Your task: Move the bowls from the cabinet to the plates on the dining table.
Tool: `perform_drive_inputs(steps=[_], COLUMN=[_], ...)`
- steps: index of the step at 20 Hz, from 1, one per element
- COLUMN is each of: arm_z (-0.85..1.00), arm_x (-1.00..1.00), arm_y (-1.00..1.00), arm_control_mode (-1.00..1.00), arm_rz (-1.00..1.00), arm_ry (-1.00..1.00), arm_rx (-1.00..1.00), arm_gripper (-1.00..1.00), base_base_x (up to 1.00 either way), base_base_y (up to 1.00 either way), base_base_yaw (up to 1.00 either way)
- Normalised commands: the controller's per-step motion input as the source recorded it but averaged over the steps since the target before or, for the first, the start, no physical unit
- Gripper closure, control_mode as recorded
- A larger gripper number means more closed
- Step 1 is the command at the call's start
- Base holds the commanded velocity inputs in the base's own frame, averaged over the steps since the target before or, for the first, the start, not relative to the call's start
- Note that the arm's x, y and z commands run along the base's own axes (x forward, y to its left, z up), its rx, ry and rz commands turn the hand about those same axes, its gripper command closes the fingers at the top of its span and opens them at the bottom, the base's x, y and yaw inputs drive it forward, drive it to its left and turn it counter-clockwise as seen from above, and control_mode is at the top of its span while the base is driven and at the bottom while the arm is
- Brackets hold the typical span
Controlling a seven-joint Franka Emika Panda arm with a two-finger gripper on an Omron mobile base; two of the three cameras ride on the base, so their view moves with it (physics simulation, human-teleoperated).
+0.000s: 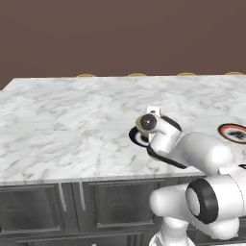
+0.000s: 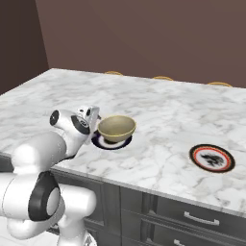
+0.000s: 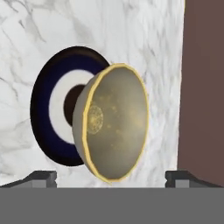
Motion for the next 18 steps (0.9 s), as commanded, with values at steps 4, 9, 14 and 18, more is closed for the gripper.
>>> perform_drive_inputs(steps=[4, 9, 14, 18], arm_z=[0.28, 0.25, 0.32, 0.30], arm_x=[-0.68, -0.75, -0.77, -0.74], arm_y=[-0.12, -0.37, -0.32, -0.20], arm_control_mode=[-1.00, -1.00, -1.00, -1.00], arm_rz=[-0.18, -0.26, -0.25, -0.16], arm_ry=[-0.07, -0.07, -0.07, -0.10], arm_rx=[0.03, 0.16, 0.35, 0.50], arm_gripper=[-1.00, -1.00, -1.00, -1.00], base_base_x=[0.00, 0.00, 0.00, 0.00], base_base_y=[0.00, 0.00, 0.00, 0.00], base_base_yaw=[0.00, 0.00, 0.00, 0.00])
